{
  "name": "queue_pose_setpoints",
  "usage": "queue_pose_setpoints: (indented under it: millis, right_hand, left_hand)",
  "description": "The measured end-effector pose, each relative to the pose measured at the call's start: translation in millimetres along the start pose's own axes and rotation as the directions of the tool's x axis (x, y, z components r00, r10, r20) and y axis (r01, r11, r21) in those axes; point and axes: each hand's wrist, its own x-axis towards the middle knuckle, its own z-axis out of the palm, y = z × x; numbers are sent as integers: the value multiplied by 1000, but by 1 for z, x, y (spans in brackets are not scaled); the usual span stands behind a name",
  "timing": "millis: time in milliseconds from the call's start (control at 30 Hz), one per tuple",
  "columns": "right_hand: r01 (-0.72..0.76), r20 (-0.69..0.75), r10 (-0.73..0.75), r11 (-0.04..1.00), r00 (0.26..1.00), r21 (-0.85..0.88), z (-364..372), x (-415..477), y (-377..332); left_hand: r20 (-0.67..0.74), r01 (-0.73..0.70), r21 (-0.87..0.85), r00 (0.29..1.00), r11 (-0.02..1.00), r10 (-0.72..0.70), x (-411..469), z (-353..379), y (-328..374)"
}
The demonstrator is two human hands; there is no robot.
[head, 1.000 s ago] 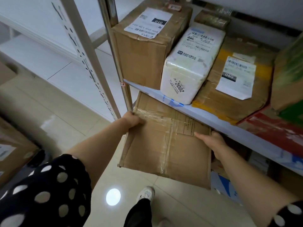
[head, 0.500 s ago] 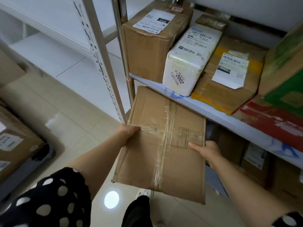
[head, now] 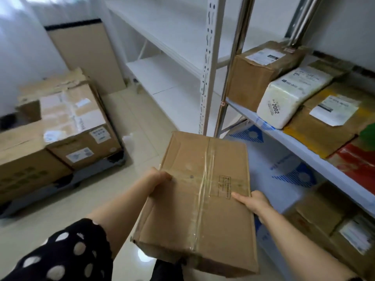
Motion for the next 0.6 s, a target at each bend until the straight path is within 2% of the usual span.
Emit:
queue_pose_setpoints:
  millis: [100,333,600]
  right_hand:
    - [90,56,-86,994,995,-61,30,-4,-28]
    - [212,167,-168,932,972,-293,127,-16,-111]
    - [421,325,-308,825,894,-376,303,-80,-234]
  left_hand:
    - [-56,30,-60,998,998,-34,-8,-41,-27]
    - [-147,81,-220,982,972,-115,-11,-153,-96]
    - [-285,82,-427,933,901,-220,7,-322,-206]
